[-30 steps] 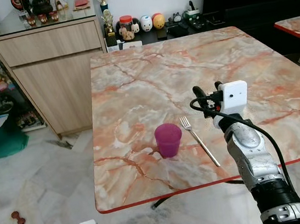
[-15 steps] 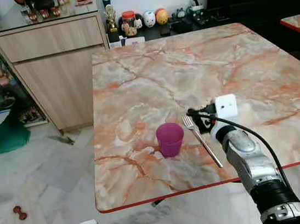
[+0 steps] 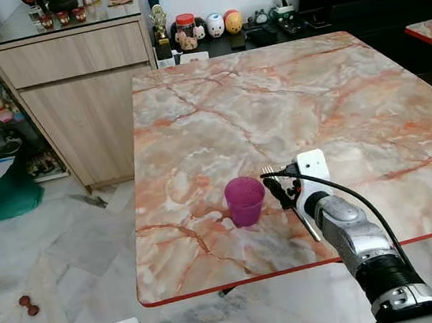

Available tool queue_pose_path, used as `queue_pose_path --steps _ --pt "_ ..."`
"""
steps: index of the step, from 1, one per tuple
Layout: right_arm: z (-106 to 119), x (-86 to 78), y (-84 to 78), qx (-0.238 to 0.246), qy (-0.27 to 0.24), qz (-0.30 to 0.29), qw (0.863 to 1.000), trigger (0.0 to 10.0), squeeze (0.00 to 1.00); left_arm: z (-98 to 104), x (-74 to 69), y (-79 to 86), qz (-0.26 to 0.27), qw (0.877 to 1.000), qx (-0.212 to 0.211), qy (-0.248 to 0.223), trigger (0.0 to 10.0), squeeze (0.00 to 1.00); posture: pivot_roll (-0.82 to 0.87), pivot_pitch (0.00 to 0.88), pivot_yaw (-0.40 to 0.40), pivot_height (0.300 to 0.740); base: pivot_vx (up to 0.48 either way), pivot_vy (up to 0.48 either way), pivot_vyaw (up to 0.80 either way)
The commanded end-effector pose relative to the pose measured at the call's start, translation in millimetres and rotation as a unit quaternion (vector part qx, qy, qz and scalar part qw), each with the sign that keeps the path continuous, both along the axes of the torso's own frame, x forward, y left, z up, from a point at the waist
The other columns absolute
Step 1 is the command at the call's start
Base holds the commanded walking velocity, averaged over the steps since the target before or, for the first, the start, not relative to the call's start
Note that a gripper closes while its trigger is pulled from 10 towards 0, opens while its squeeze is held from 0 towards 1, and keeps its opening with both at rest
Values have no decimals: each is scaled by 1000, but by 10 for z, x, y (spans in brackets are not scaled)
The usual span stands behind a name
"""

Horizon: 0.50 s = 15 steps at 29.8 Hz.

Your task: Setting the table

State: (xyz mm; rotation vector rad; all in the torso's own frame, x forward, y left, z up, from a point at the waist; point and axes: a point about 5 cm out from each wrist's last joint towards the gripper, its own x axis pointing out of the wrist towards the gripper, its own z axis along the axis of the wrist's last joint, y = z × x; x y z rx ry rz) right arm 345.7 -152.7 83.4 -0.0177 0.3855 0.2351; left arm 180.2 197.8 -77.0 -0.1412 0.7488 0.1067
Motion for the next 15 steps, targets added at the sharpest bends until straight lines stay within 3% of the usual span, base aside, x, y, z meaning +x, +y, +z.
queue_pose_path --steps 1,15 --pt "12 29 32 -6 2 14 1000 10000 0 -60 -113 25 1 1000 2 27 10000 0 -49 0 10 740 0 0 0" --pt "-68 26 12 -16 20 16 1000 10000 0 -74 -127 14 2 999 -2 36 10000 0 -54 0 8 740 0 0 0"
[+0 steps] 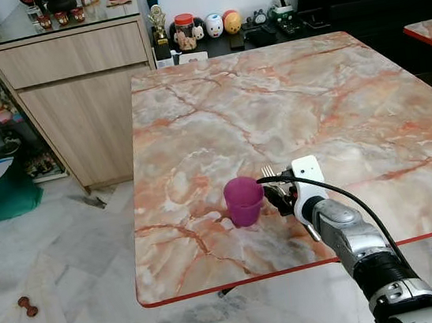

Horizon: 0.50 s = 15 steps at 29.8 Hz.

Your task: Setting the table

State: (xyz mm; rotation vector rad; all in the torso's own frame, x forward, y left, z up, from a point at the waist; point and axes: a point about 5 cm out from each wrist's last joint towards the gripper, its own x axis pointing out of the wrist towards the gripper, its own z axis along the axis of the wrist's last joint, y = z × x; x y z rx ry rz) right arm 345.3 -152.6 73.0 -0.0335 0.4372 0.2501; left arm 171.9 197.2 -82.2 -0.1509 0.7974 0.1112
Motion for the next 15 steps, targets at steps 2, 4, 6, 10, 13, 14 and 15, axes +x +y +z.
queue_pose_path --steps 2,4,6,10,13,14,15 --pt "17 27 9 -8 -2 6 1000 10000 0 -20 -36 12 -1 1000 3 11 10000 0 -53 0 7 740 0 0 0" --pt "11 26 8 -9 -1 6 1000 10000 0 -19 -32 9 -1 1000 3 11 10000 0 -54 0 7 740 0 0 0" --pt "-15 20 3 -17 1 5 1000 10000 0 -14 -20 0 -2 1000 2 9 10000 0 -55 0 6 740 0 0 0" --pt "-55 10 -10 -22 5 0 1000 10000 0 -11 -7 -18 -4 1000 0 7 10000 0 -53 0 5 740 0 0 0" --pt "-69 7 -24 -25 6 -3 1000 10000 0 -10 -3 -34 -4 1000 -1 6 10000 0 -52 0 5 740 0 0 0" --pt "-75 6 -29 -27 7 -4 1000 7725 0 -11 -2 -41 -4 1000 -2 5 10000 0 -52 0 5 740 0 0 0" --pt "-76 5 -29 -27 7 -3 1000 7725 0 -11 -3 -42 -4 1000 -2 5 10000 0 -52 0 5 740 0 0 0"
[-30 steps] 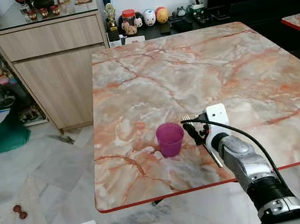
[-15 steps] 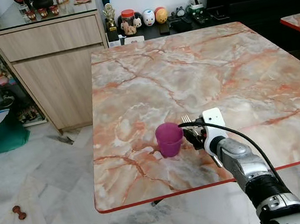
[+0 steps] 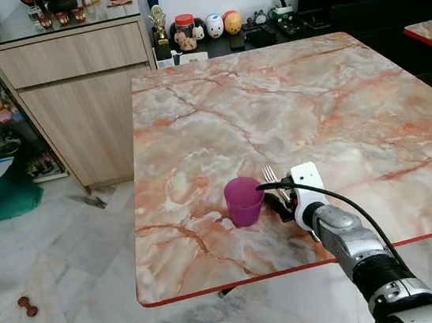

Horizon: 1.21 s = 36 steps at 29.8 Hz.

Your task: Setting the table

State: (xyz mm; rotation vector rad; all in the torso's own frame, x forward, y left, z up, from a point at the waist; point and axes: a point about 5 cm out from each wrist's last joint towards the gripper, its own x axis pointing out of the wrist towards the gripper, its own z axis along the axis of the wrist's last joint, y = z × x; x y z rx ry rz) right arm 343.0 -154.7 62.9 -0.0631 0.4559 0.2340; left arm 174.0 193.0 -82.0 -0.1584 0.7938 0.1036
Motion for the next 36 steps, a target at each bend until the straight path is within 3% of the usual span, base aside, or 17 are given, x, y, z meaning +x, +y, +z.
queue_pose_path --steps 1,3,4,30,31,32,36 --pt "23 27 -9 -11 0 2 1000 7216 0 -14 -23 -2 -2 1000 3 7 10000 0 -53 0 3 740 0 0 0" --pt "23 27 -11 -12 0 3 1000 2980 0 -13 -23 -3 -2 1000 2 6 10000 0 -52 0 3 740 0 0 0" --pt "27 29 -13 -16 -2 4 1000 0 0 -12 -23 -2 -2 1000 2 5 10000 0 -51 0 2 740 0 0 0" --pt "56 60 0 -21 -13 11 1000 0 0 -27 -54 19 -2 1000 0 14 10000 0 -50 0 3 740 0 0 0" --pt "54 59 0 -22 -13 11 1000 3686 0 -27 -53 19 -2 1000 0 14 10000 0 -50 0 3 740 0 0 0" --pt "53 59 0 -22 -13 12 1000 10000 0 -27 -53 19 -2 1000 0 14 10000 0 -50 0 3 740 0 0 0" --pt "34 53 -8 -19 -9 4 1000 10000 0 -28 -55 25 -1 1000 1 15 10000 0 -48 0 3 740 0 0 0"
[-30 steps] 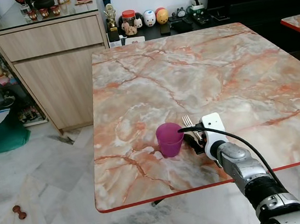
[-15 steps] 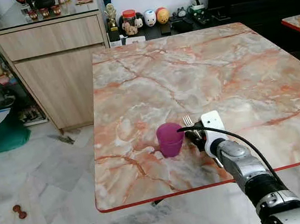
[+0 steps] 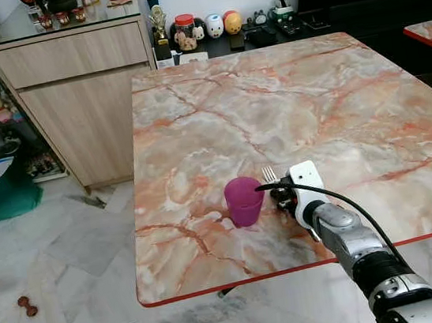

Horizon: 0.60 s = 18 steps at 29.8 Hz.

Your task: Setting the table

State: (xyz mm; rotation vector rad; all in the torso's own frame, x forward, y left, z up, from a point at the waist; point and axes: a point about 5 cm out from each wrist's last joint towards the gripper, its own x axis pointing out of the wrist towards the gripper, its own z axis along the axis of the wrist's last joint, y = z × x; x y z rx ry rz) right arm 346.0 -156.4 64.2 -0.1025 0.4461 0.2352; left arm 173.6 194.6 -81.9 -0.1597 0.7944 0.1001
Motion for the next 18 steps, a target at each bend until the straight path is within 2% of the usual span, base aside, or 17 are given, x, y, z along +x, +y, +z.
queue_pose_path --steps 1,3,4,5,8,13,14,15,16,17,18 --pt "20 23 10 0 -2 -2 1000 10000 0 -29 -52 10 0 1000 2 15 10000 0 -48 0 3 740 0 0 0" --pt "15 21 8 -2 -1 -2 1000 10000 4 -30 -56 14 0 1000 2 16 10000 0 -49 0 4 740 0 0 0" --pt "9 18 6 -2 0 -3 1000 10000 298 -32 -60 18 0 1000 2 17 10000 0 -48 0 3 740 0 0 0" --pt "6 16 4 -2 1 -3 1000 10000 349 -32 -61 19 0 1000 2 17 10000 0 -48 0 3 740 0 0 0" --pt "1 14 1 -1 1 -5 1000 10000 365 -33 -63 21 0 1000 2 17 10000 0 -48 0 4 740 0 0 0" --pt "-17 6 4 4 5 -8 1000 10000 314 -38 -77 24 -1 1000 2 19 10000 0 -47 0 4 740 0 0 0" --pt "-23 4 9 7 7 -6 1000 10000 369 -39 -79 25 -1 1000 2 19 10000 0 -46 0 4 740 0 0 0" --pt "-26 2 13 9 8 -5 1000 10000 369 -40 -80 25 -1 1000 2 20 10000 0 -46 0 4 740 0 0 0" --pt "-30 0 16 8 9 -5 1000 10000 639 -40 -83 26 0 1000 2 20 10000 0 -46 0 4 740 0 0 0" --pt "-30 0 16 8 9 -5 1000 10000 639 -40 -83 26 0 1000 2 20 10000 0 -46 0 4 740 0 0 0" --pt "-44 -6 21 4 10 -5 1000 10000 35 -42 -87 29 0 1000 2 20 10000 0 -45 0 4 740 0 0 0"
